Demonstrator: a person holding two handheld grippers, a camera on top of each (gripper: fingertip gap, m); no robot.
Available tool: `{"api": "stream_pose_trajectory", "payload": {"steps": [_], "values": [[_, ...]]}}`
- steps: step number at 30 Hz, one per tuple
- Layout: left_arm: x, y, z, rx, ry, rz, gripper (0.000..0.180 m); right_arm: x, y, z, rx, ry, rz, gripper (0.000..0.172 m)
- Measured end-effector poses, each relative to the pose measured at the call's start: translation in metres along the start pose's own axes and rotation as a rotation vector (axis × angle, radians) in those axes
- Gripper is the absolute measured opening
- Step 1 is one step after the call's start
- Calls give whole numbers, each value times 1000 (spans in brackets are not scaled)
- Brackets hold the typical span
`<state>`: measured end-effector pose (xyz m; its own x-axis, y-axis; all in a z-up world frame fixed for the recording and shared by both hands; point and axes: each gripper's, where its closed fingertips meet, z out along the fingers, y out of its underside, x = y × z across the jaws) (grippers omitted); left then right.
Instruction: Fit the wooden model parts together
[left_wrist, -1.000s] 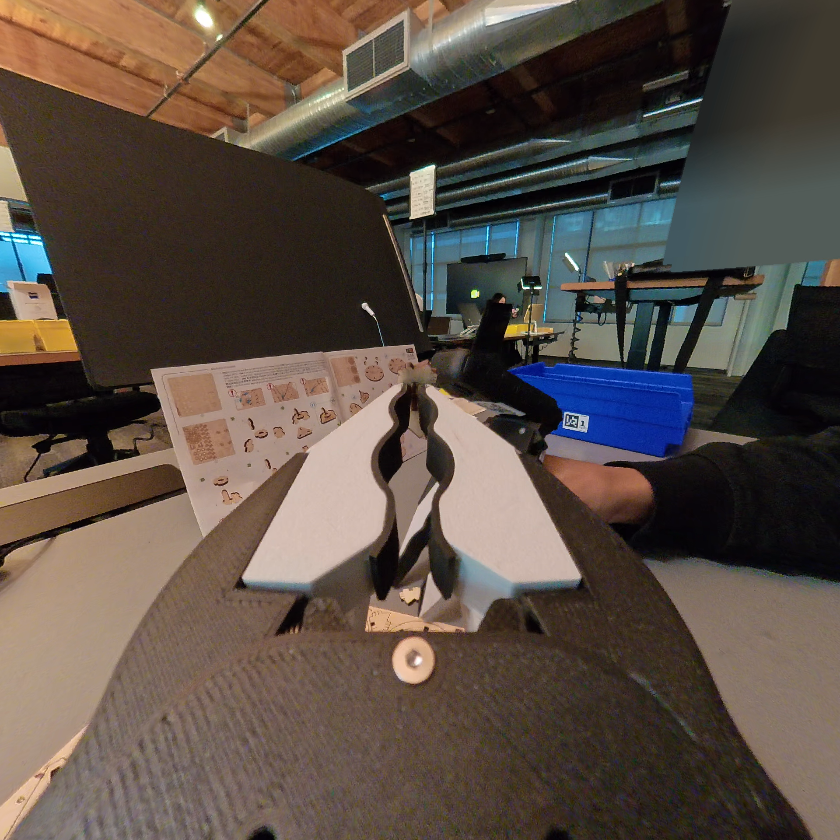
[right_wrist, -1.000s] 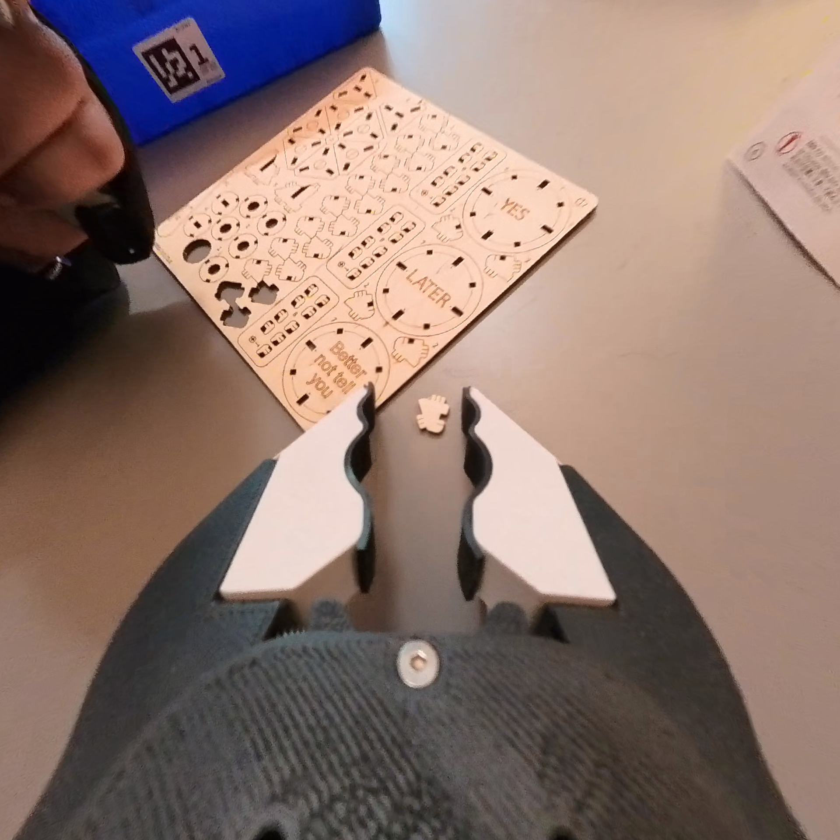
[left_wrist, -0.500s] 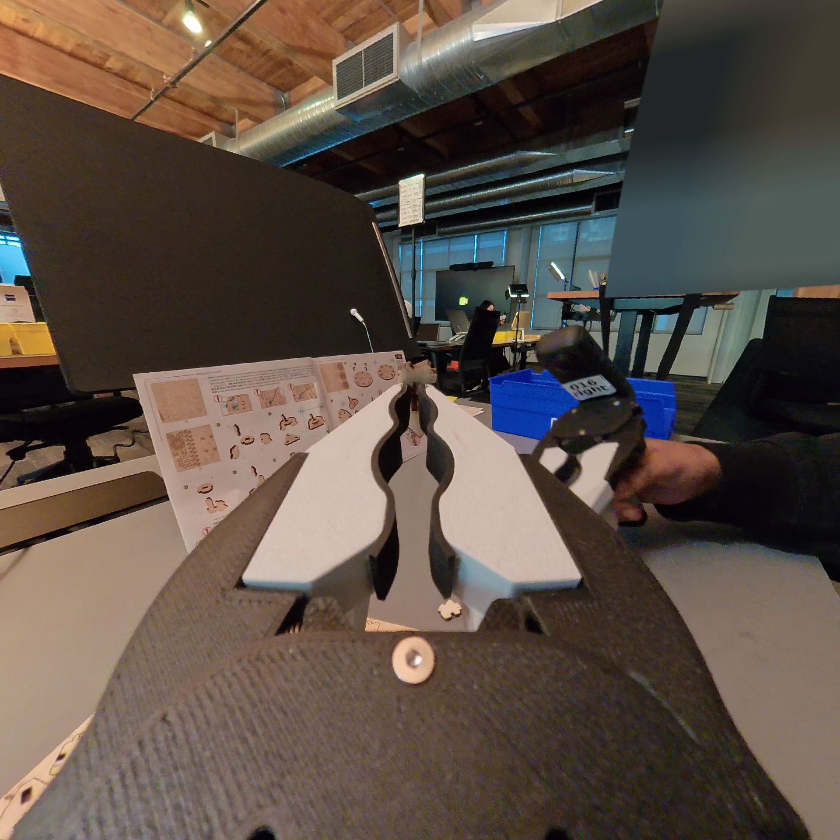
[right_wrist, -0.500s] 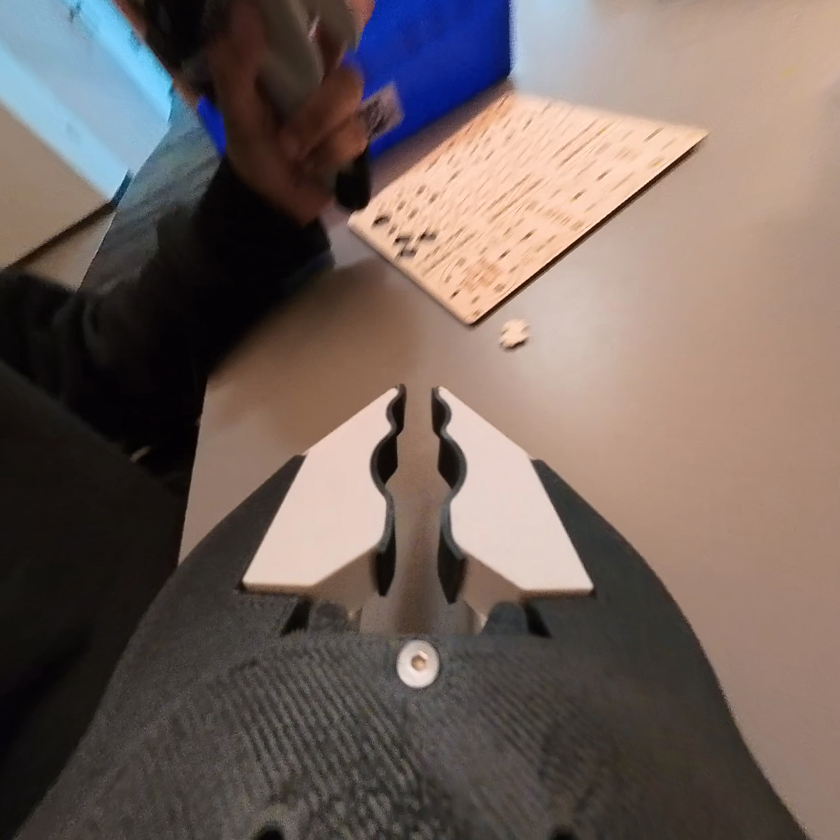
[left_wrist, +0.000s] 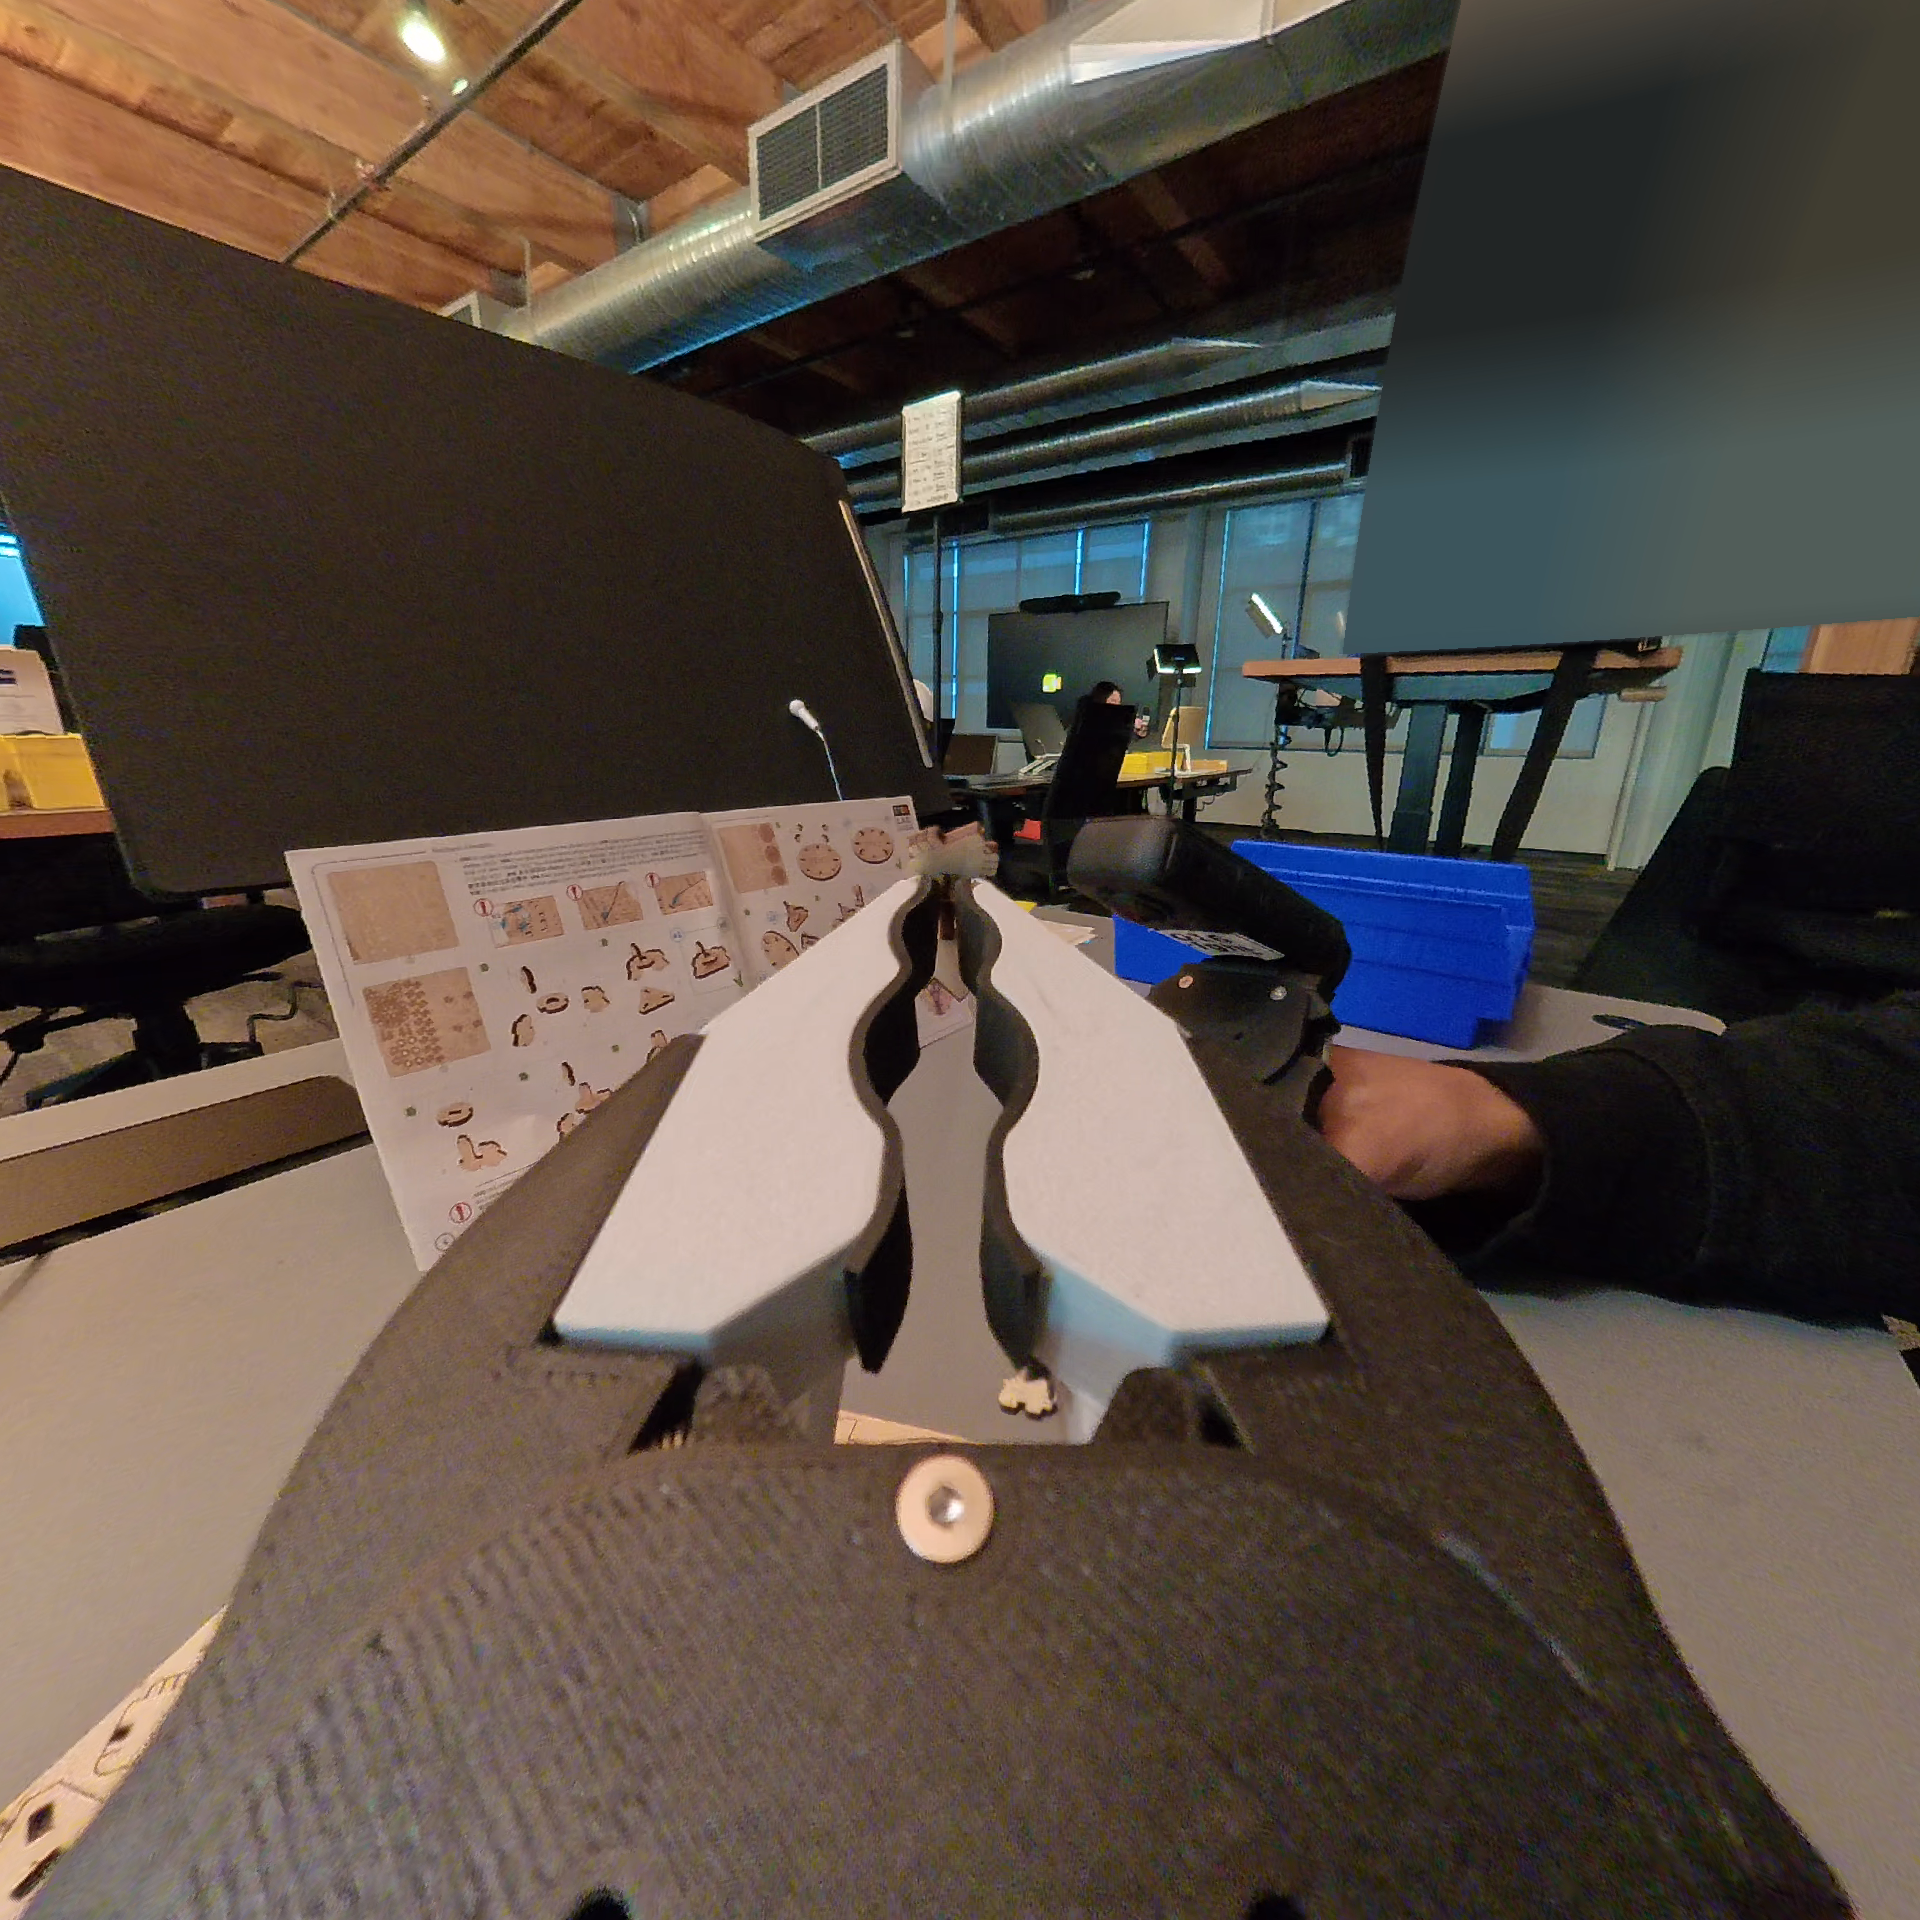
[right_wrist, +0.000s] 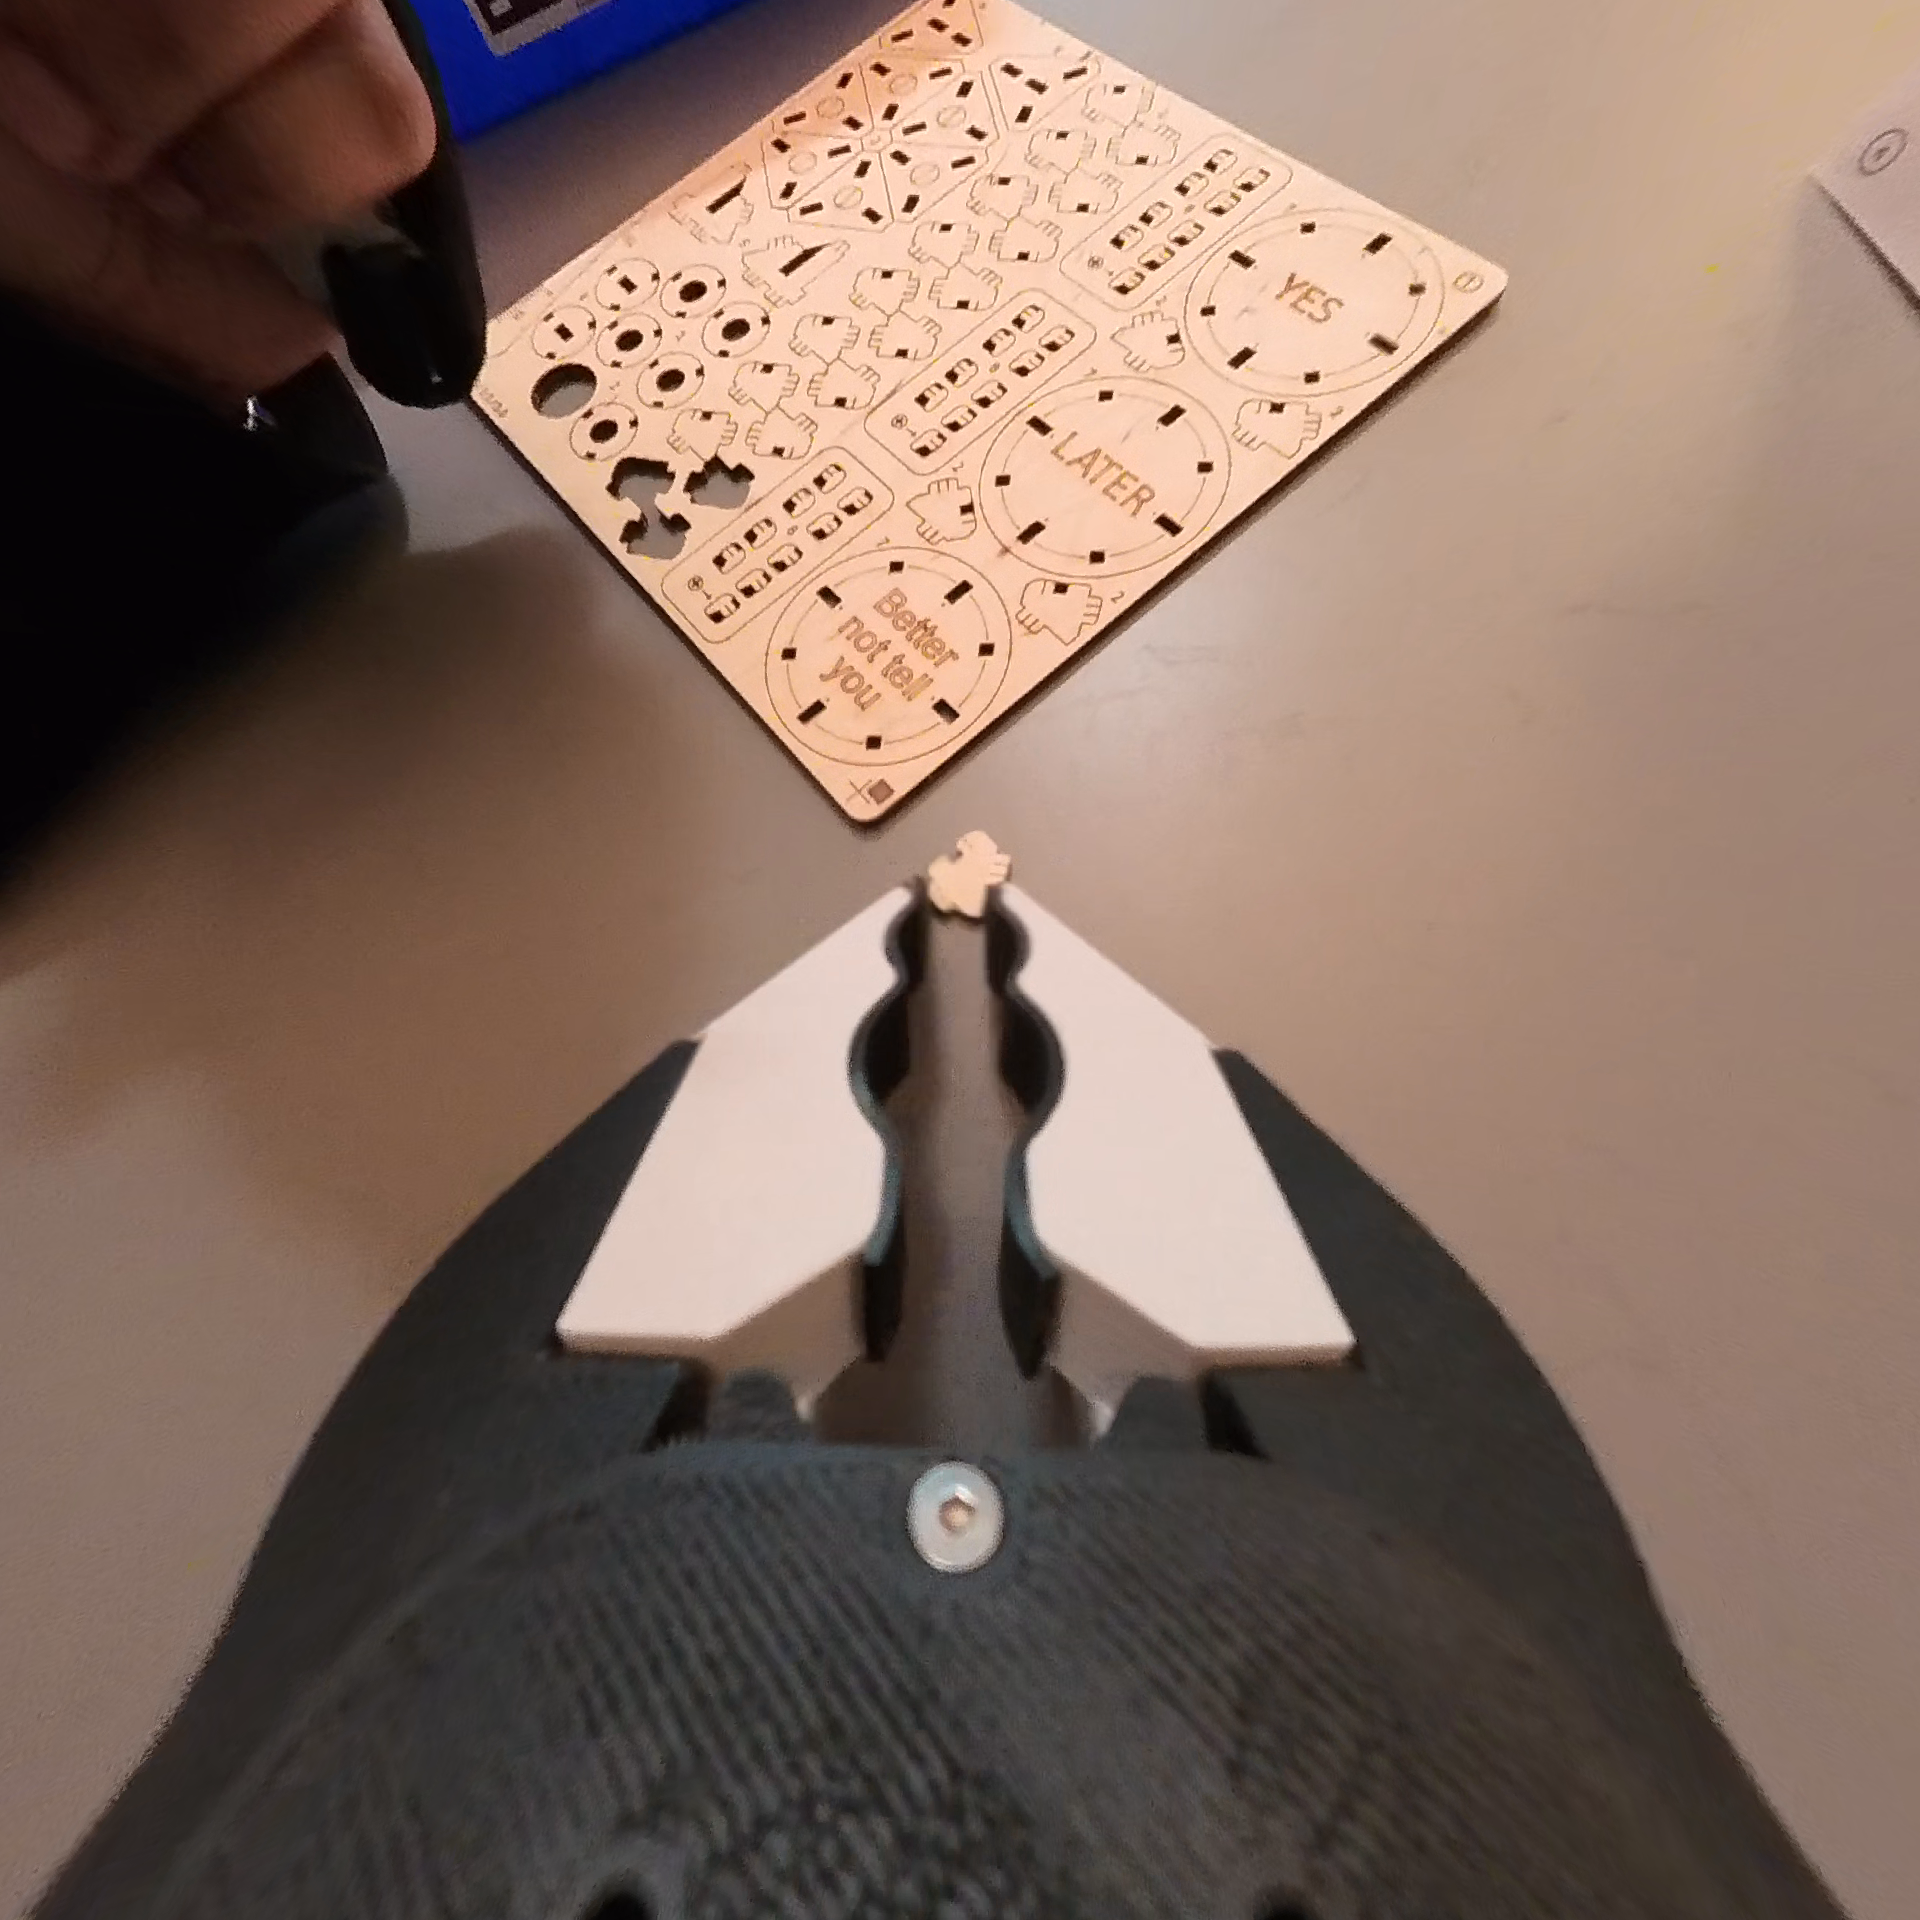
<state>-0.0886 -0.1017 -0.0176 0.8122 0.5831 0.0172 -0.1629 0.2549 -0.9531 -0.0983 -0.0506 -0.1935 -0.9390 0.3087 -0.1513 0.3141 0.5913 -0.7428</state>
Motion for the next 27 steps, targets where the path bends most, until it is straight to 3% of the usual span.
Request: {"api": "stream_pose_trajectory", "payload": {"steps": [7,18,27], "values": [[1,-1,0,7,6,-8,0,-24,24,-23,-16,-10,11,6],[6,4,5,-7,27,-19,0,-136,122,-127,-45,10,142,6],[8,4,5,16,16,-39,0,-161,152,-139,-76,30,90,6]]}}
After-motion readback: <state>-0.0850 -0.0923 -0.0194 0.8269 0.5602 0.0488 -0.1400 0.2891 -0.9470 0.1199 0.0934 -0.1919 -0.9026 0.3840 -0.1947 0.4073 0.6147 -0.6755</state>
